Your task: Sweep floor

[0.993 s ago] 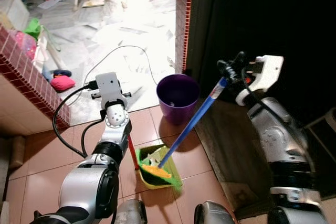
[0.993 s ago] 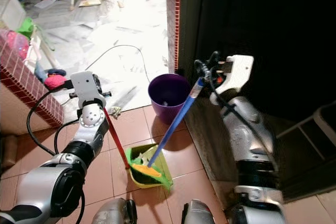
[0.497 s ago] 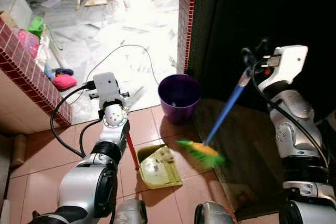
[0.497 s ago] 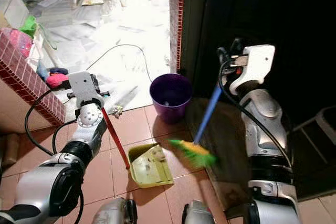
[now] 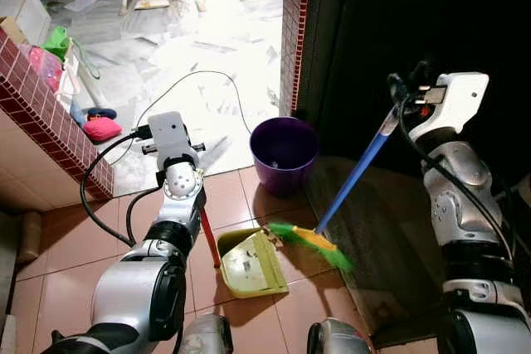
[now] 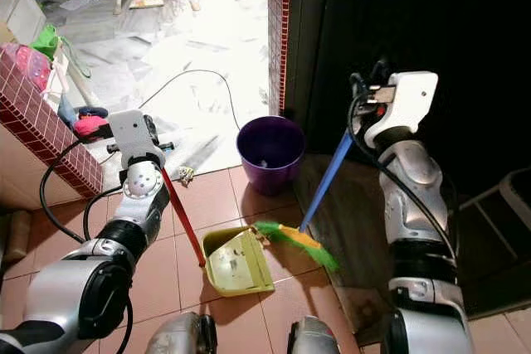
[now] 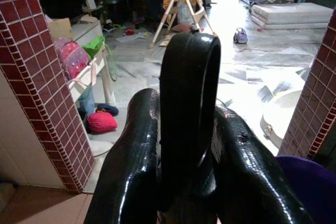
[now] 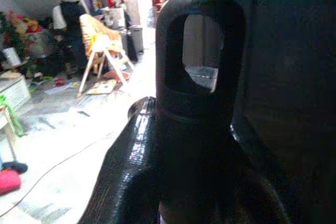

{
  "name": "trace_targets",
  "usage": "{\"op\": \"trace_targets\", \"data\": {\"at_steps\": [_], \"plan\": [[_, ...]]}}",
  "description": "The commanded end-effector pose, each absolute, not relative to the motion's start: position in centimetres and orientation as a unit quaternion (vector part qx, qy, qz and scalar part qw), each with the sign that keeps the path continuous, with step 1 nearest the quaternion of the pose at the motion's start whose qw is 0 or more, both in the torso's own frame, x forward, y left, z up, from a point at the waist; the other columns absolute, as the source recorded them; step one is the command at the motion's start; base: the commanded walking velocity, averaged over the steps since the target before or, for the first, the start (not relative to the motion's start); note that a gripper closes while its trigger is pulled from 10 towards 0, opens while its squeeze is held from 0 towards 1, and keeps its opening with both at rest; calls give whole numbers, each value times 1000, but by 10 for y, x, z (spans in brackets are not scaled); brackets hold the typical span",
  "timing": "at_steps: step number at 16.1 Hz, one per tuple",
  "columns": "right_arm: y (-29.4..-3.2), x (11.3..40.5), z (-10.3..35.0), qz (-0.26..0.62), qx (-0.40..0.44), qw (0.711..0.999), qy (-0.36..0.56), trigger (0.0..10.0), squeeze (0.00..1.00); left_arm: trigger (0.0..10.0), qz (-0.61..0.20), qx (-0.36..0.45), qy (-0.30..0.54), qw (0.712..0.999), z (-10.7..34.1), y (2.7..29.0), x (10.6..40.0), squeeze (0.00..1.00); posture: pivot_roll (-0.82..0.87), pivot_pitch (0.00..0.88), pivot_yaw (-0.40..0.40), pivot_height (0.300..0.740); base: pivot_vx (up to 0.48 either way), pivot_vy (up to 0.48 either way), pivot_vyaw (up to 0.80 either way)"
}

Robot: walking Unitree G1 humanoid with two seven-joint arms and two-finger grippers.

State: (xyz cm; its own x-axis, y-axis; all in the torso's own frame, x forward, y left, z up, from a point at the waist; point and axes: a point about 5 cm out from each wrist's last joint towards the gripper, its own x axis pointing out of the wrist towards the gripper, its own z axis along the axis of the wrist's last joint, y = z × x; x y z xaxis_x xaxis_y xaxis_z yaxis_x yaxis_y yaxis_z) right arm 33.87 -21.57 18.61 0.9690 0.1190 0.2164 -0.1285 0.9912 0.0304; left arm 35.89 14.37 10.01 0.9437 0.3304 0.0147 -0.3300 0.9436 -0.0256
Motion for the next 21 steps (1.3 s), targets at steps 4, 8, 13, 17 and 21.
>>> {"op": "trace_targets", "data": {"at_steps": [4,8,13,17,21], "plan": [[-198,337,189,179,143,971,-71,10000,0,10000,169,-7,-19,985,106,146,362,0,-253,0,46,740,0,0,0],[-235,343,208,88,-30,988,-126,10000,0,10000,171,-6,-20,985,106,147,362,0,-258,0,44,740,0,0,0],[-226,341,228,92,-60,980,-168,10000,0,10000,170,-8,-19,985,106,146,362,0,-260,0,45,740,0,0,0],[-227,343,215,78,-85,980,-162,10000,0,10000,168,-14,-16,986,106,145,363,0,-259,0,46,740,0,0,0],[-240,338,183,-3,-137,986,-93,10000,0,10000,173,-36,-44,983,117,145,366,0,-250,0,41,740,0,0,0]]}}
